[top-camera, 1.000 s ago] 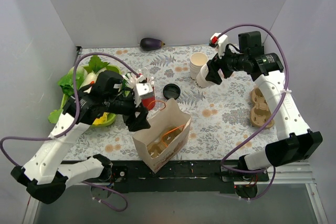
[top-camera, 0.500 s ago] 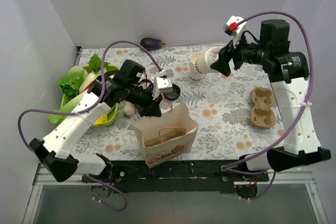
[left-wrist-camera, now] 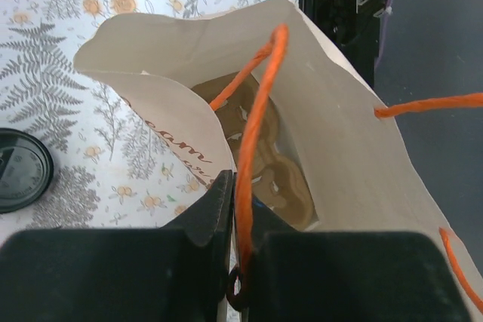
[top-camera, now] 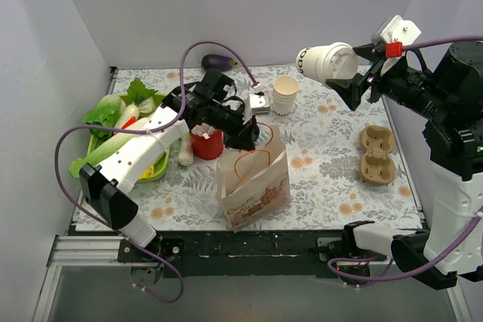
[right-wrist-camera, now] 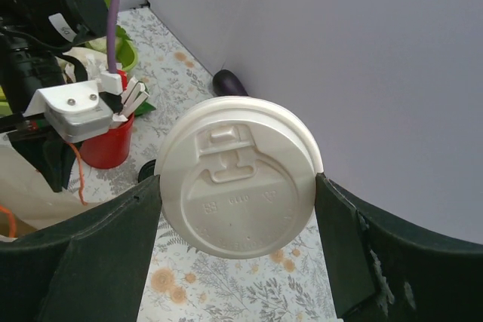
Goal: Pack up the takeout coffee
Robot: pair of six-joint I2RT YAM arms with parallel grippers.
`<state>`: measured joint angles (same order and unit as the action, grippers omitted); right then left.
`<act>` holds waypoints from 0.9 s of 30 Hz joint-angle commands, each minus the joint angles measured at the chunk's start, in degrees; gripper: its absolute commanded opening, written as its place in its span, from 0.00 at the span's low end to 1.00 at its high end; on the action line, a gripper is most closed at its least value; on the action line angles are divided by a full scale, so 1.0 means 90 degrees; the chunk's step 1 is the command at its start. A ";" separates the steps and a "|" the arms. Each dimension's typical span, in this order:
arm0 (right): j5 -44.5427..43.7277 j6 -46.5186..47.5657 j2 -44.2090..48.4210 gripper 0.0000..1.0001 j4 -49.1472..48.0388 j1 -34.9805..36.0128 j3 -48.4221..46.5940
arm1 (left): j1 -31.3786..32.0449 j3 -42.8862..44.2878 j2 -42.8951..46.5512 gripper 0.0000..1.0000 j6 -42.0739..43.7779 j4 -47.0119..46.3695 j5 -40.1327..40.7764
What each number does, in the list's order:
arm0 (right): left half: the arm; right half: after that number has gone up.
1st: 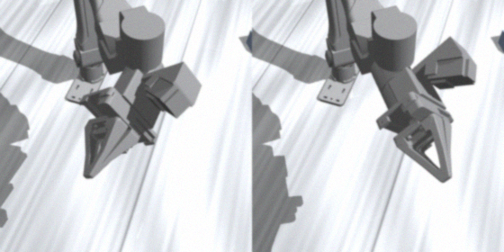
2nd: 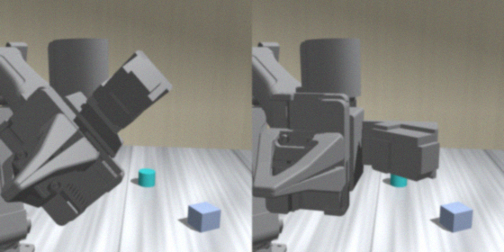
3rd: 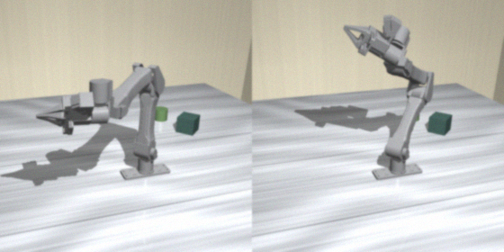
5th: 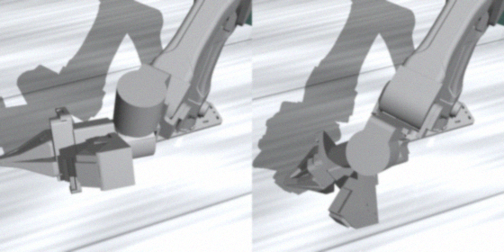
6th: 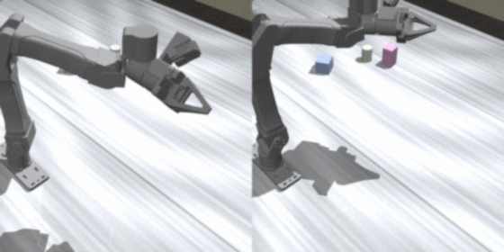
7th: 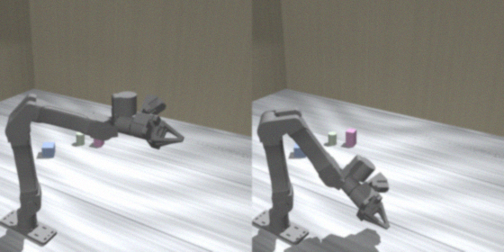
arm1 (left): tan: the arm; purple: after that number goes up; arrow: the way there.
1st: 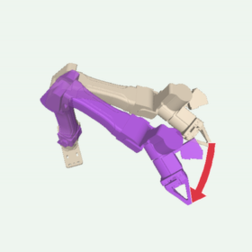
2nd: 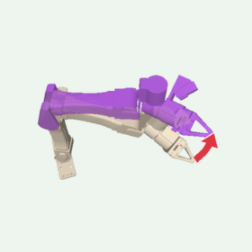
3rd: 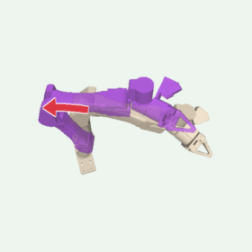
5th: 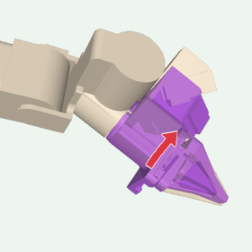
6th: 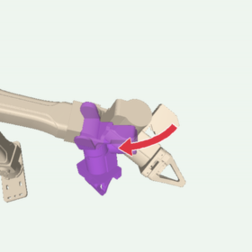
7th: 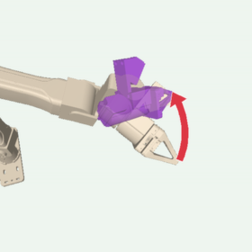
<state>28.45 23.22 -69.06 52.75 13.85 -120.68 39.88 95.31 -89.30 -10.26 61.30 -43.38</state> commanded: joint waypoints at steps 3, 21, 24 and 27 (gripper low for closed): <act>-0.0095 0.0290 0.0212 0.01 0.0144 -0.0025 -0.0097 | 0.0022 0.0572 -0.0585 0.00 -0.0186 -0.0696 -0.0287; 0.0452 0.0692 0.0652 0.01 0.0505 -0.0034 0.1202 | 0.0130 0.1423 -0.0451 0.76 -0.1838 -0.1743 0.0619; 0.0784 0.0769 0.0632 0.01 0.1041 -0.0025 0.1299 | 0.0120 0.0994 0.0116 0.78 -0.1819 -0.1596 0.0864; 0.0638 0.0935 0.0671 0.01 0.1559 -0.0025 0.1271 | 0.0081 0.0379 0.0653 0.80 -0.1945 -0.1635 0.1079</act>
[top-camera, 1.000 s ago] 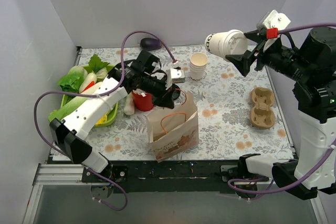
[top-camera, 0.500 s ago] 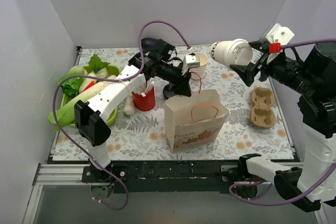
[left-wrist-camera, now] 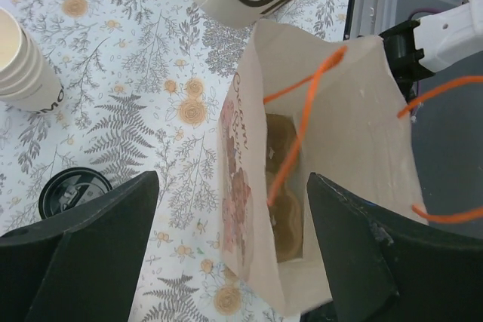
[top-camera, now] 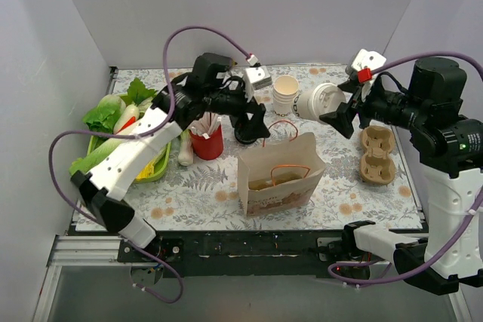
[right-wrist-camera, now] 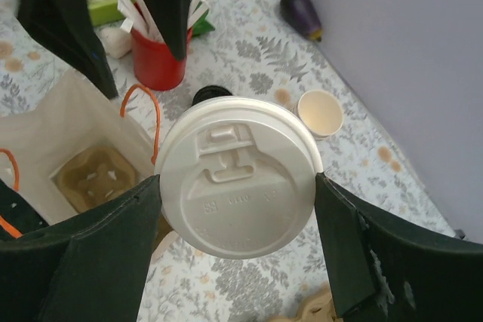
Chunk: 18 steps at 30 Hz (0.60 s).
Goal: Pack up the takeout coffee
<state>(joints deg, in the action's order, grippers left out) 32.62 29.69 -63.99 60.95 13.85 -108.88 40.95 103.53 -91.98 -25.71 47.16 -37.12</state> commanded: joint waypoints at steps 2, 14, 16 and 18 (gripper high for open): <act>-0.0049 0.0178 0.0088 0.01 0.0921 -0.0034 -0.0215 | -0.0058 -0.0905 0.1215 0.80 -0.0277 -0.0054 0.0433; -0.0783 0.0343 0.1220 0.01 0.0475 -0.0025 0.0720 | -0.0048 -0.0927 0.0621 0.73 0.0024 0.0044 -0.0641; -0.0773 0.0169 0.1542 0.01 0.0096 -0.0025 0.1032 | 0.0011 -0.0907 0.0378 0.68 0.0113 0.0034 -0.0592; -0.0763 0.0051 0.1844 0.01 -0.0121 -0.0025 0.1355 | 0.0059 -0.0839 0.0212 0.56 0.0171 0.0024 -0.0534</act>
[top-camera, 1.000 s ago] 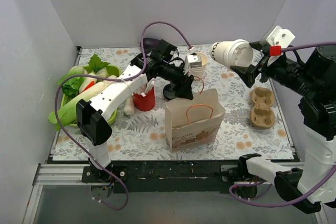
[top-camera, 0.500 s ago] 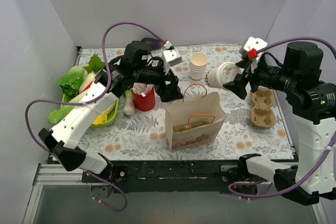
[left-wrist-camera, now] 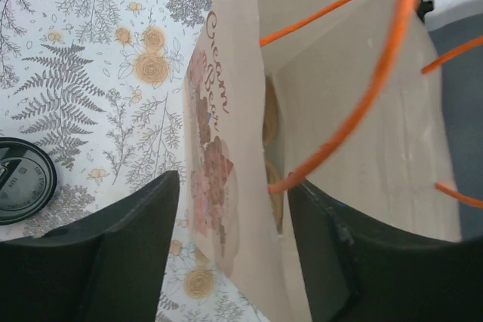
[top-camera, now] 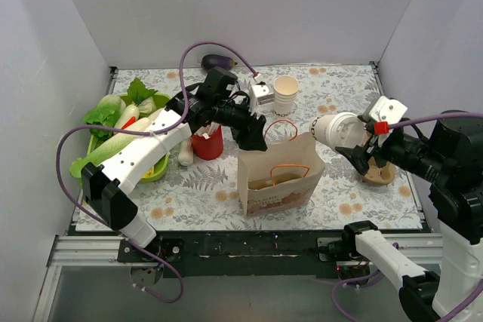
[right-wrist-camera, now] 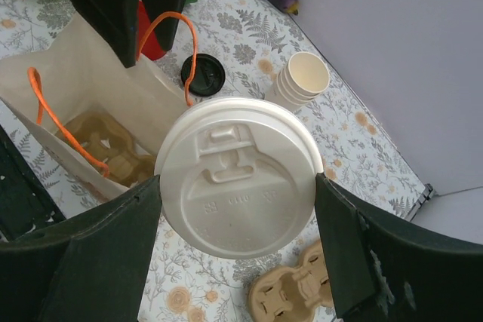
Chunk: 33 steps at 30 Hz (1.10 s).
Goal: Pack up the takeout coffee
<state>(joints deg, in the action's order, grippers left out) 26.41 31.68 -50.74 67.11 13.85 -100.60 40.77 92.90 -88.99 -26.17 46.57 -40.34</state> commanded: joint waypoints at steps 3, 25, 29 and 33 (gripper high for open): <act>0.0111 -0.0200 0.0443 0.01 -0.0768 -0.0025 0.0241 | 0.0098 0.0556 -0.0336 0.26 0.0291 0.0119 -0.0264; 0.1508 0.0316 -0.0260 0.01 -0.0377 -0.0093 0.0465 | 0.0138 0.0644 -0.0601 0.54 -0.0304 -0.0916 -0.0284; 0.1489 0.0755 -0.0436 0.01 -0.0250 -0.0093 0.0455 | 0.0138 0.0752 -0.0591 0.55 -0.0578 -0.1072 -0.0255; 0.1431 0.1400 -0.0748 0.01 0.0100 -0.0083 0.0328 | 0.0138 0.0791 -0.0455 0.56 -0.0725 -0.1131 -0.0118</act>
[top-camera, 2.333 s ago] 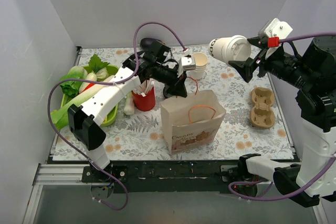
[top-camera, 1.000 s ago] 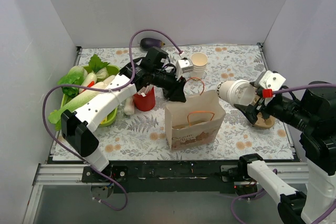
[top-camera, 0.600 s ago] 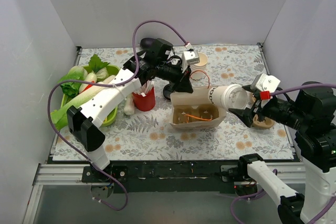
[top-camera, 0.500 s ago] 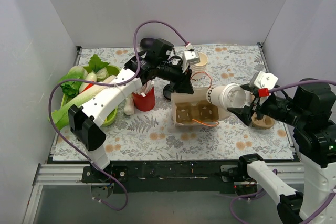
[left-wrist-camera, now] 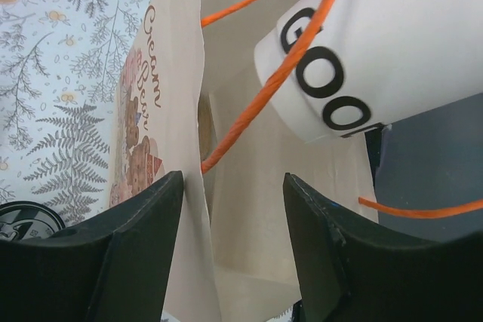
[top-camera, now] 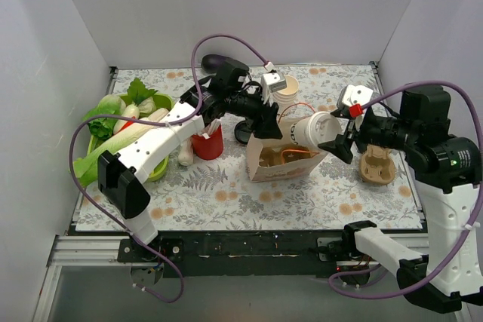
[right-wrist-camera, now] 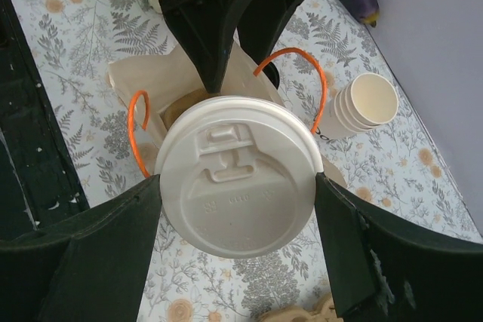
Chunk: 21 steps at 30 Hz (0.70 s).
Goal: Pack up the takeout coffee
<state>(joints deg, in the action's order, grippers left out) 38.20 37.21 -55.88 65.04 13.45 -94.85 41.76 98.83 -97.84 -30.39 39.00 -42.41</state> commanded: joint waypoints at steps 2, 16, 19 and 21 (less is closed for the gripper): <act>0.0102 0.1079 -0.0246 0.01 0.0439 -0.0040 -0.0282 | 0.0018 0.0123 0.0588 0.56 -0.0305 -0.0320 0.0132; 0.0268 0.1969 -0.0959 0.01 0.0352 0.0175 -0.0096 | 0.0028 -0.0355 0.0988 0.55 -0.0402 -0.0379 -0.0043; 0.0151 0.1988 -0.0998 0.01 0.0352 0.0467 0.0069 | 0.0019 -0.0424 0.1057 0.55 -0.0480 -0.0408 -0.0092; -0.0072 0.1959 -0.0979 0.01 0.0352 0.0807 0.0245 | 0.0018 -0.0453 0.1096 0.55 -0.0500 -0.0398 -0.0112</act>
<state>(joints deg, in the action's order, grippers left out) 38.85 53.93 -65.54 68.01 16.36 -94.35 41.76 95.42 -92.49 -34.06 35.70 -41.76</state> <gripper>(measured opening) 0.838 0.553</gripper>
